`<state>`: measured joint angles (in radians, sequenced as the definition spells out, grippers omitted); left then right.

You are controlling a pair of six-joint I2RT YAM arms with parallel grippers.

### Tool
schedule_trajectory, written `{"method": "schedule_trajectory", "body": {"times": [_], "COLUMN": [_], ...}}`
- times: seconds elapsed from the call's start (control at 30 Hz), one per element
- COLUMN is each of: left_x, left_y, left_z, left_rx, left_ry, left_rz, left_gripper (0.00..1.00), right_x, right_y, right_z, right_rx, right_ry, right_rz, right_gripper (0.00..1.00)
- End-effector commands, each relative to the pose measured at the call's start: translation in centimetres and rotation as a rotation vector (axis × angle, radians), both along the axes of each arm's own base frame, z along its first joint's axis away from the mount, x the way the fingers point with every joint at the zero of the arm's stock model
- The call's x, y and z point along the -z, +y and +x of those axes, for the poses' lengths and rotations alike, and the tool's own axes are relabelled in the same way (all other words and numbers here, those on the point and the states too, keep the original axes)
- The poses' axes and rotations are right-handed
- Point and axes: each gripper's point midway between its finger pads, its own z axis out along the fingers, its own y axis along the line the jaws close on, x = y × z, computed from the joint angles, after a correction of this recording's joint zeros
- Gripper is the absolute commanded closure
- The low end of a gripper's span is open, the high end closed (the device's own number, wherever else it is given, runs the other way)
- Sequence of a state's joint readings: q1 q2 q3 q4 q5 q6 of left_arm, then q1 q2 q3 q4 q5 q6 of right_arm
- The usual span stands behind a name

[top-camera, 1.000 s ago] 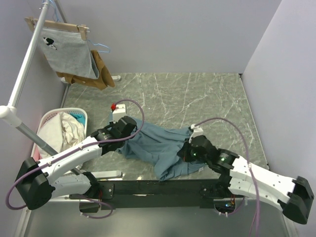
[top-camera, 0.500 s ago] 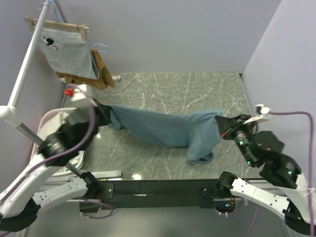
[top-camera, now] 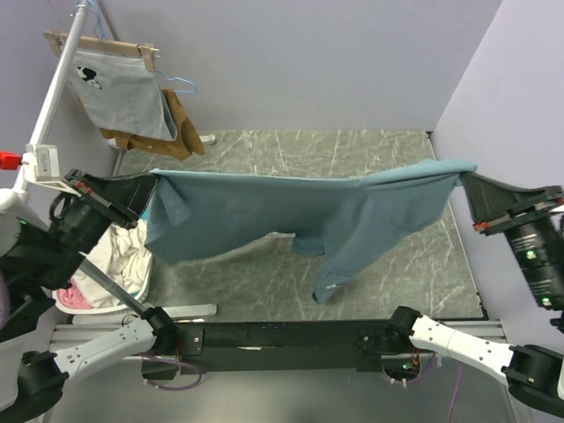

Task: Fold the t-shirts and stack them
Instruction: Flatten out the tshirt

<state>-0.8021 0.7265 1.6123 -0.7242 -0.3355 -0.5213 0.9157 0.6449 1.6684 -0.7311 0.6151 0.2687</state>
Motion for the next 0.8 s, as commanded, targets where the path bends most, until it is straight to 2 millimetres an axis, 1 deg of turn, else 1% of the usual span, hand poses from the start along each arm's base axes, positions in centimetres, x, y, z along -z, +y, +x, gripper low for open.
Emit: {"method": "schedule_trajectory", "body": {"times": [0.0,0.03,0.07,0.1,0.13,0.17,0.2,0.23,0.27,0.3,0.33,0.37,0.4,0.43,0.47,0.5,0.53,0.57,0.6,0.63,0.67,0.7,0.73,0.77], "left_x": [-4.2,-4.1,-4.6,-4.5,-4.5,-4.6,-4.2,-3.9,-3.5,-2.1,-1.2,0.5,2.2,3.4,6.2,7.8,8.5,11.2,12.6,13.5,15.7,17.3,18.3,19.6], "left_y": [-2.0,-2.8,-2.5,-2.7,-2.5,-1.8,-2.0,-1.9,-1.7,-2.1,-2.3,-3.0,-3.4,-3.6,-4.2,-4.5,-4.4,-4.5,-3.6,-3.4,-2.8,-1.5,-1.0,-0.8], "left_z": [-1.8,-1.2,-1.1,-0.2,0.2,1.1,2.2,2.9,3.8,5.6,6.6,7.8,9.6,10.6,11.8,13.0,14.0,15.0,16.4,17.4,18.4,19.9,20.7,21.8], "left_rx": [0.154,0.159,0.14,0.113,0.092,0.031,-0.008,-0.044,-0.086,-0.147,-0.179,-0.201,-0.264,-0.301,-0.333,-0.373,-0.403,-0.425,-0.473,-0.483,-0.507,-0.552,-0.561,-0.575], "left_ry": [-0.105,-0.092,-0.094,-0.08,-0.076,-0.07,-0.052,-0.04,-0.021,0.026,0.053,0.089,0.126,0.154,0.197,0.221,0.23,0.266,0.291,0.305,0.34,0.363,0.373,0.368], "left_rz": [-0.017,-0.001,-0.001,0.005,0.008,0.003,0.021,0.036,0.052,0.092,0.116,0.16,0.195,0.204,0.249,0.274,0.255,0.288,0.3,0.278,0.302,0.312,0.327,0.328], "left_gripper": [0.98,0.98,0.98,0.98,0.97,0.97,0.96,0.95,0.94,0.95,0.96,0.96,0.99,0.99,0.99,0.99,0.99,0.99,0.99,0.99,0.99,0.99,0.99,0.99], "right_x": [-4.1,-4.9,-5.1,-5.4,-5.5,-6.0,-6.0,-5.6,-5.8,-5.6,-4.8,-4.1,-2.7,-1.4,-0.1,1.1,4.5,6.1,9.8,12.5,14.3,17.3,19.8,20.8], "right_y": [-0.4,-0.3,-0.3,-0.4,0.0,-0.5,-0.7,-1.1,-1.2,-1.1,-0.1,0.4,1.3,2.0,2.4,4.1,3.5,3.6,4.9,3.8,3.8,4.7,4.8,3.9], "right_z": [0.4,0.9,1.4,1.7,2.5,2.9,3.4,4.3,4.8,5.3,6.4,7.0,8.0,9.1,10.0,11.3,13.7,15.2,17.0,19.5,20.9,22.1,24.0,25.5], "right_rx": [0.042,0.068,0.09,0.112,0.139,0.186,0.223,0.3,0.339,0.368,0.385,0.397,0.405,0.412,0.41,0.336,0.383,0.375,0.312,0.342,0.331,0.268,0.26,0.272], "right_ry": [-0.095,-0.093,-0.089,-0.093,-0.083,-0.083,-0.078,-0.048,-0.046,-0.035,-0.009,0.011,0.041,0.065,0.088,0.101,0.177,0.206,0.273,0.343,0.381,0.44,0.492,0.507], "right_rz": [-0.056,-0.067,-0.075,-0.098,-0.114,-0.103,-0.124,-0.161,-0.16,-0.199,-0.238,-0.265,-0.291,-0.316,-0.335,-0.309,-0.352,-0.351,-0.371,-0.374,-0.365,-0.35,-0.35,-0.325], "right_gripper": [1.0,1.0,1.0,1.0,1.0,1.0,1.0,1.0,1.0,1.0,1.0,1.0,1.0,1.0,1.0,1.0,1.0,1.0,1.0,1.0,1.0,1.0,1.0,1.0]}}
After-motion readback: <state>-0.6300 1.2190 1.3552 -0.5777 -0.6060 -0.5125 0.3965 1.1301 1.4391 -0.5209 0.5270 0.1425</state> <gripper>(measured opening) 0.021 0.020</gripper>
